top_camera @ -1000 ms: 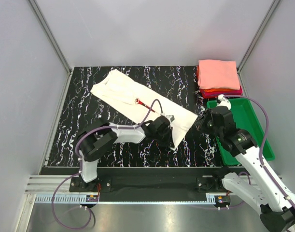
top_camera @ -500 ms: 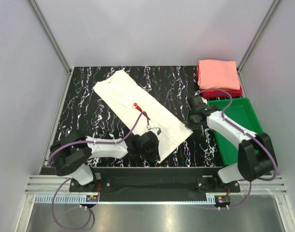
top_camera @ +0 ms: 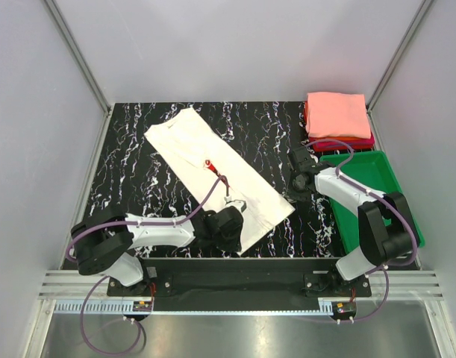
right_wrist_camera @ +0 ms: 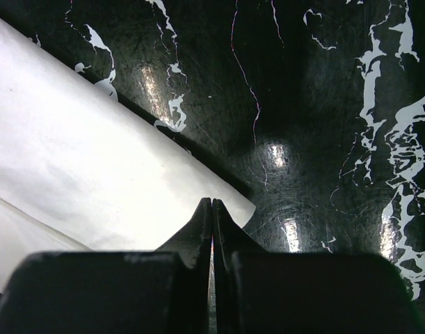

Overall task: Fold and stack the t-shirts
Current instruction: Fold the tshirt

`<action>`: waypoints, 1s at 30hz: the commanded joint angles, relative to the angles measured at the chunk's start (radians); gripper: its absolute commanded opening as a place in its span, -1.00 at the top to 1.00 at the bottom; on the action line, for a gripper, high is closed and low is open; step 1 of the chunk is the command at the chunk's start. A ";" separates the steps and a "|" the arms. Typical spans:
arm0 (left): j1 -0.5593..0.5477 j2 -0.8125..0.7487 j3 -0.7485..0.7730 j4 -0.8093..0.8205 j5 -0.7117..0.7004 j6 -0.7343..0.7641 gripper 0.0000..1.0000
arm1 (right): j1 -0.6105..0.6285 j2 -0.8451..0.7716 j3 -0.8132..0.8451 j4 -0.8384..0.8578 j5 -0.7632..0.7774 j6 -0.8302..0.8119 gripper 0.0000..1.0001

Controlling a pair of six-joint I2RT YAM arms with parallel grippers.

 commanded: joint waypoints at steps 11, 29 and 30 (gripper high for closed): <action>-0.028 0.038 0.008 -0.098 -0.039 0.015 0.97 | -0.002 0.047 -0.103 0.065 -0.002 0.049 1.00; 0.151 -0.055 0.307 -0.303 -0.082 0.169 0.38 | -0.002 -0.173 -0.024 0.010 -0.080 0.081 0.99; 0.183 -0.048 0.328 -0.302 -0.081 0.203 0.38 | -0.001 -0.176 -0.014 0.011 -0.072 0.073 0.98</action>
